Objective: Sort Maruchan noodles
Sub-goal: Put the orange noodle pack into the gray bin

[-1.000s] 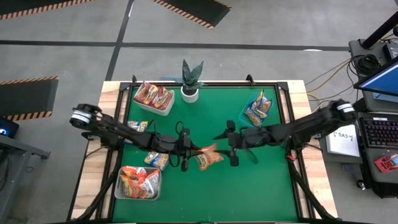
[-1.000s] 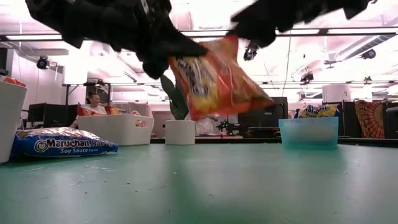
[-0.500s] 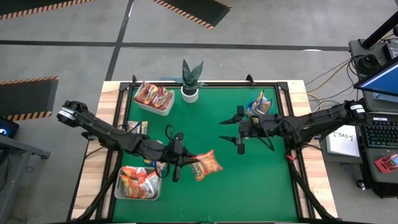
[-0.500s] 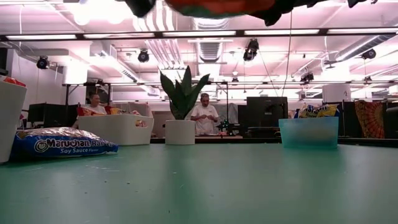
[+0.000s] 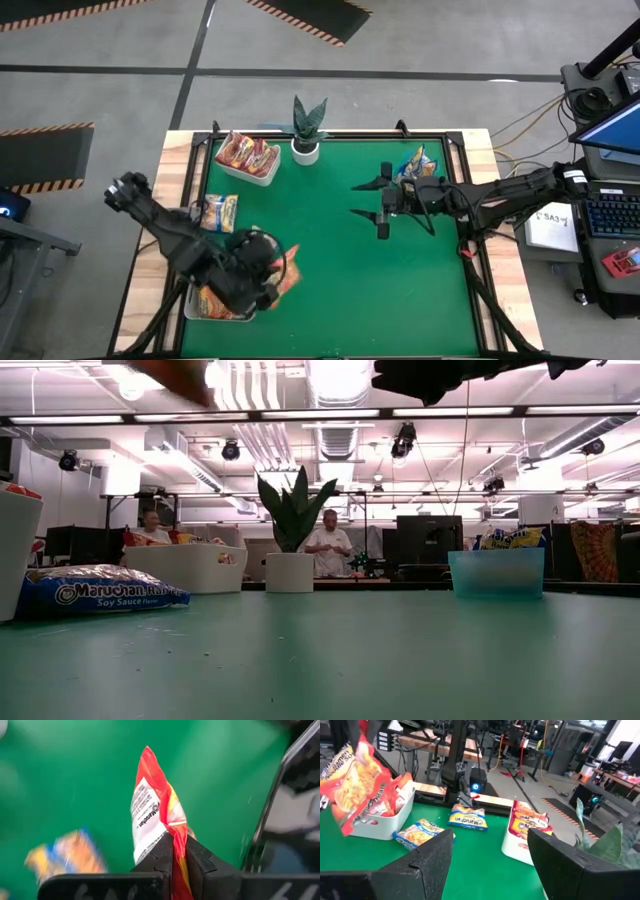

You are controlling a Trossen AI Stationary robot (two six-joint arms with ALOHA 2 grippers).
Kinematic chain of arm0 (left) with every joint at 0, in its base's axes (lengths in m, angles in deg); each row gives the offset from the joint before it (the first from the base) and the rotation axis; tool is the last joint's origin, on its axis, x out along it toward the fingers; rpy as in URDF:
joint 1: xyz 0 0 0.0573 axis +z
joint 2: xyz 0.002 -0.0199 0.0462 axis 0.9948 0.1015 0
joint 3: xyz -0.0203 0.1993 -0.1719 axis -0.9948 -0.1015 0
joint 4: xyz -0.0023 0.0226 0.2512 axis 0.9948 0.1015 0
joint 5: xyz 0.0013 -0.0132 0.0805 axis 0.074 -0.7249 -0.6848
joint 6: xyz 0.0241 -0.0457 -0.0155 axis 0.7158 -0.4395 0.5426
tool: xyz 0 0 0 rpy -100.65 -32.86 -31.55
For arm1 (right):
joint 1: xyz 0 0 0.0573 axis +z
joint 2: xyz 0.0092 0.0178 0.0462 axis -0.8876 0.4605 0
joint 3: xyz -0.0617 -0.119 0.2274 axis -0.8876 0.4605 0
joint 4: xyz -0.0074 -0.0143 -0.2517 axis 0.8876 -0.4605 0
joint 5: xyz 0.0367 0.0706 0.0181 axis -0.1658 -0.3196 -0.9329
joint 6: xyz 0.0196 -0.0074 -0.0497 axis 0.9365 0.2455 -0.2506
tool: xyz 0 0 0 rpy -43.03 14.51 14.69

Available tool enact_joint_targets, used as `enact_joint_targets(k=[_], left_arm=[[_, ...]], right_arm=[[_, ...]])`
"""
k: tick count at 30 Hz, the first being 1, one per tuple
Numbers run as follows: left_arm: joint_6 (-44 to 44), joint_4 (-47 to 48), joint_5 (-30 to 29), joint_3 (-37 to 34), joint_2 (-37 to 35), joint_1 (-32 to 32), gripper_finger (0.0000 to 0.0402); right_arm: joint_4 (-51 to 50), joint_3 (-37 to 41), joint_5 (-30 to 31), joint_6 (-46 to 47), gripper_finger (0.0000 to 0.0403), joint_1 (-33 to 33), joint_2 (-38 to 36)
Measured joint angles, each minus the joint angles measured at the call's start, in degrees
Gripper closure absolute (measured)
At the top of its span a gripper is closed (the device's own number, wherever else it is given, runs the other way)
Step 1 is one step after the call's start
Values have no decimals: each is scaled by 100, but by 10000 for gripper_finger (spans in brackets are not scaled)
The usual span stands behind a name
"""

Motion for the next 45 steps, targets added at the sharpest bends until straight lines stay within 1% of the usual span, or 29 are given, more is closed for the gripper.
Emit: enact_joint_targets(k=[2, 6, 8, 9, 12, 17, 21, 26, 30, 39, 42, 45], left_arm=[[-241, 815, 360, 508, 267, -199, 398], [-204, 2265, 687, 1317, 861, -745, 395], [281, 2183, 981, 1446, 1052, -981, 394], [513, 2136, 1013, 1471, 1120, -1119, 394], [638, 2243, 1015, 1568, 1304, -1375, 393], [632, 2268, 989, 1358, 1388, -1663, 392], [755, 2263, 1003, 982, 1391, -1783, 392], [858, 2262, 1081, 373, 1391, -1808, 391], [766, 2263, 1092, -44, 1391, -1808, 391], [751, 2263, 1090, -579, 1386, -1801, 390], [768, 2265, 1092, -685, 1387, -1803, 378], [873, 2268, 1092, -718, 1386, -1803, 350]], right_arm=[[54, 0, -4, -26, 156, -11, 0], [123, 0, -4, -64, 159, -11, 0], [125, 0, -7, -75, 161, -11, 0], [126, 0, -7, -73, 161, -9, 0], [132, 0, -10, 9, 159, -9, 0], [134, -1, -28, 94, 156, -7, 0], [128, -2, -52, 163, 161, -9, 0], [93, 0, -52, 178, 162, -7, 0], [88, 4, -52, 198, 160, -7, 0], [40, 11, -52, 522, 165, -7, 0], [-45, 11, -111, 681, 162, -8, 0], [-145, 11, -169, 697, 158, -5, 0]])
